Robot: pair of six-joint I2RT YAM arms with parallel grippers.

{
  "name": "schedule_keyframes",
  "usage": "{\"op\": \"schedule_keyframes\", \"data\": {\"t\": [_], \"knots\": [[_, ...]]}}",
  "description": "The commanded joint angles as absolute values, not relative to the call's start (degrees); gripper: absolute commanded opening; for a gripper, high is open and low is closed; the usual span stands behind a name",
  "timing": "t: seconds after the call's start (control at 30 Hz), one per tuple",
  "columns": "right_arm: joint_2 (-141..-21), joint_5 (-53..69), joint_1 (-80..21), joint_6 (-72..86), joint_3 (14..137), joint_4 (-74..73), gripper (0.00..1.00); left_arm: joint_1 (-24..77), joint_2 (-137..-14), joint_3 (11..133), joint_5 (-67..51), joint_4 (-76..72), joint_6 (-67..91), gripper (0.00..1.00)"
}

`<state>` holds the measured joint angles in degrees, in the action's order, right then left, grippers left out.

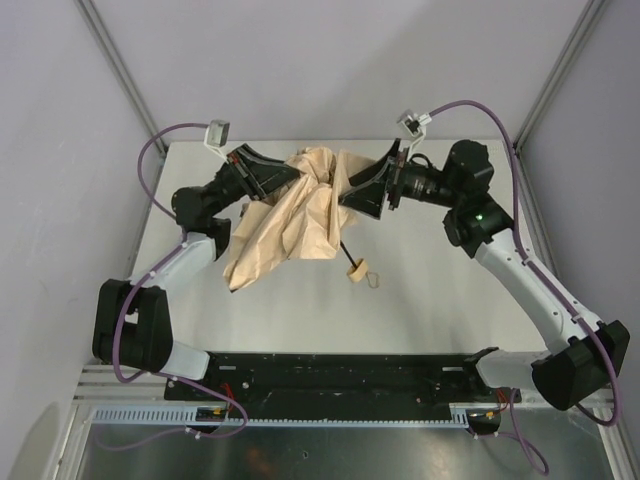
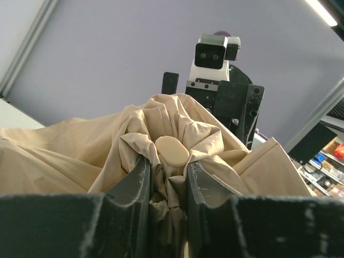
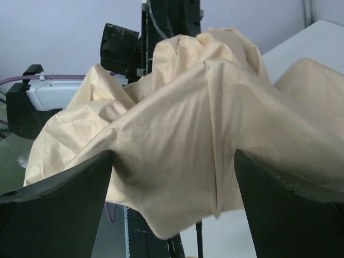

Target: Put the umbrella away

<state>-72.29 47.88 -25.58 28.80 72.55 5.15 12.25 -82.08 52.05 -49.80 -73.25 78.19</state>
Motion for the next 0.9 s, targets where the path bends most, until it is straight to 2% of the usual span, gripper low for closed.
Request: {"op": "schedule_keyframes", "data": {"t": [0.0,0.4,0.6,0.87], "knots": [[-73.3,43.9,-29.1,25.4,76.3,5.1,0.99,13.8,-80.7,53.7,-51.9,-90.3,80.3,0.00],[-80.0,21.1,-44.6,10.3,87.2,-16.8,0.99,17.7,-81.3,56.7,-53.7,-90.5,80.7,0.00],[-78.1,12.0,-47.6,7.7,88.7,-22.7,0.99,17.8,-81.4,56.9,-54.1,-90.5,81.4,0.00],[-71.7,19.1,-43.1,9.8,88.1,-26.4,0.99,17.7,-82.8,57.7,-55.0,-90.5,82.3,0.00]]}}
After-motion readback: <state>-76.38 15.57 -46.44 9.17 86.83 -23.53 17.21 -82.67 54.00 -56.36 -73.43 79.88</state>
